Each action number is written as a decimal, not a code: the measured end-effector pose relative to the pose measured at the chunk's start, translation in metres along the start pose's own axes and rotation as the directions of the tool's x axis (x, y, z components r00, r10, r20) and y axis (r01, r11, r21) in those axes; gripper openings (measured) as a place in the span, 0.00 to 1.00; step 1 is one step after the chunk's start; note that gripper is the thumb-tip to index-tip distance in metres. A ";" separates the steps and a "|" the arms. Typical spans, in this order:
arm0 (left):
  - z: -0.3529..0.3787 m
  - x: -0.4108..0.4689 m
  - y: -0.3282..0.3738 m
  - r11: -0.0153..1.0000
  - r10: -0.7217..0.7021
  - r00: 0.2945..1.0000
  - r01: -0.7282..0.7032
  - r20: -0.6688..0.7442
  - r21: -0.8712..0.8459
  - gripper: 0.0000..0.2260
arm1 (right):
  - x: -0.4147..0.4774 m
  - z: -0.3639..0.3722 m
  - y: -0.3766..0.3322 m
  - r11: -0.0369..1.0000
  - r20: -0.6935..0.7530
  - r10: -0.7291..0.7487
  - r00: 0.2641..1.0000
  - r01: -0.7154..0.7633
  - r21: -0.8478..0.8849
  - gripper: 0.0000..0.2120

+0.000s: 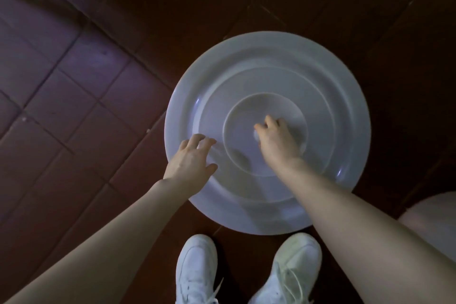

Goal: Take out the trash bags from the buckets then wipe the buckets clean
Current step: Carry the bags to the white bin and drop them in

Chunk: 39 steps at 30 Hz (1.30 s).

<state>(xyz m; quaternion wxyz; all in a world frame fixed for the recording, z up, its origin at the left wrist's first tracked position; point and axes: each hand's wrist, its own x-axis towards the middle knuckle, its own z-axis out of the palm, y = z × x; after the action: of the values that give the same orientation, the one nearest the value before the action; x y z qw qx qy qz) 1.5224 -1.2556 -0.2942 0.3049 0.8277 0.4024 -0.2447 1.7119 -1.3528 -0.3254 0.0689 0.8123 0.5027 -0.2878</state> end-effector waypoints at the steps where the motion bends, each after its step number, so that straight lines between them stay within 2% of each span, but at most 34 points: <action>1: -0.002 -0.004 -0.001 1.000 -0.008 1.000 0.008 -0.008 -0.003 0.26 | -0.001 -0.004 -0.002 1.000 0.001 0.004 1.000 -0.004 -0.001 0.13; 6: -0.048 -0.053 0.013 1.000 0.029 0.994 -0.028 -0.108 0.006 0.27 | -0.040 -0.059 -0.012 0.995 0.006 0.033 0.999 -0.033 0.093 0.15; 13: -0.183 -0.165 0.056 0.996 0.088 0.950 -0.077 -0.301 0.048 0.28 | -0.133 -0.220 -0.059 0.982 -0.123 0.038 0.992 -0.015 0.187 0.15; 19: -0.313 -0.261 0.107 0.976 0.216 0.886 -0.177 -0.411 0.130 0.26 | -0.232 -0.364 -0.087 0.963 -0.243 0.106 0.964 -0.039 0.267 0.18; 24: -0.379 -0.329 0.159 0.927 0.374 0.825 -0.313 -0.424 0.207 0.26 | -0.327 -0.446 -0.082 0.931 -0.357 0.195 0.914 -0.058 0.360 0.19; 30: -0.381 -0.371 0.237 0.841 0.541 0.757 -0.481 -0.366 0.246 0.26 | -0.428 -0.471 -0.034 0.908 -0.438 0.318 0.841 -0.138 0.395 0.15; 39: -0.282 -0.406 0.379 0.686 0.717 0.687 -0.667 -0.118 0.290 0.23 | -0.563 -0.412 0.094 0.788 -0.374 0.569 0.732 -0.357 0.502 0.16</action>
<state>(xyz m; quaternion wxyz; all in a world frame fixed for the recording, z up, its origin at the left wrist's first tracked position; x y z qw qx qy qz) 1.6511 -1.4531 0.2827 0.2329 0.9689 0.0589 -0.0601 1.7710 -1.6707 0.3006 -0.1607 0.9554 0.2094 -0.1324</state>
